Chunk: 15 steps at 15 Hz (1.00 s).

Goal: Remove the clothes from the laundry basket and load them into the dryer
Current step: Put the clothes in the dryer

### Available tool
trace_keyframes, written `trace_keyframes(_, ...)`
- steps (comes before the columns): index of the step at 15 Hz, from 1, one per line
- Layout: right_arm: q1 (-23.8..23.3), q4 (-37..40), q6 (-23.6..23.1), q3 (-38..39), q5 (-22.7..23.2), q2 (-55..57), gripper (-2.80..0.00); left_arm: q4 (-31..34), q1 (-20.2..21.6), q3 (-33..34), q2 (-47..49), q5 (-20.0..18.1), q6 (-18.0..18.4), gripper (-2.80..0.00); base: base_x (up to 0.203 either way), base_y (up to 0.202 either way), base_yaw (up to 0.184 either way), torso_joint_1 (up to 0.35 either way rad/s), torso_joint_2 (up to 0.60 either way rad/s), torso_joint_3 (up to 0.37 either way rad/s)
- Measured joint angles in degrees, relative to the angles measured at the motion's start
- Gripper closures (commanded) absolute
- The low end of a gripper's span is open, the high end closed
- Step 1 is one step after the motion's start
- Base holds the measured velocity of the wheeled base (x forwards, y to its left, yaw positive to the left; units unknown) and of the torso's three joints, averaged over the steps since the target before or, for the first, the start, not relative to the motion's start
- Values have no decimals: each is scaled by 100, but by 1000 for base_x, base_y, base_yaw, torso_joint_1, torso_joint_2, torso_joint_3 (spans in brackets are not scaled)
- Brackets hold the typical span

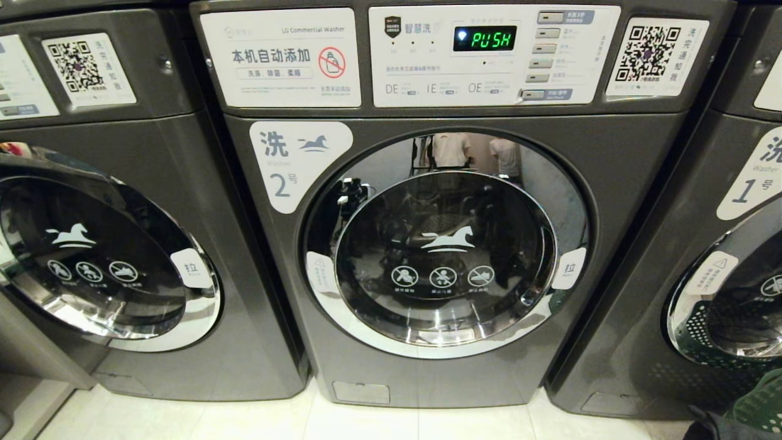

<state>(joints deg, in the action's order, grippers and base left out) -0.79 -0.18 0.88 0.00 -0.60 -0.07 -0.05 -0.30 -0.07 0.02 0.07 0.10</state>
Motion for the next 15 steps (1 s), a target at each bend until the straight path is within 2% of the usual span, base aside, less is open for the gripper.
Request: trace_keyframes(15, 2, 5, 0, 0, -3, 0, 0, -5, -5, 0, 0, -1, 6, 0, 0, 0, 0, 0, 0, 0)
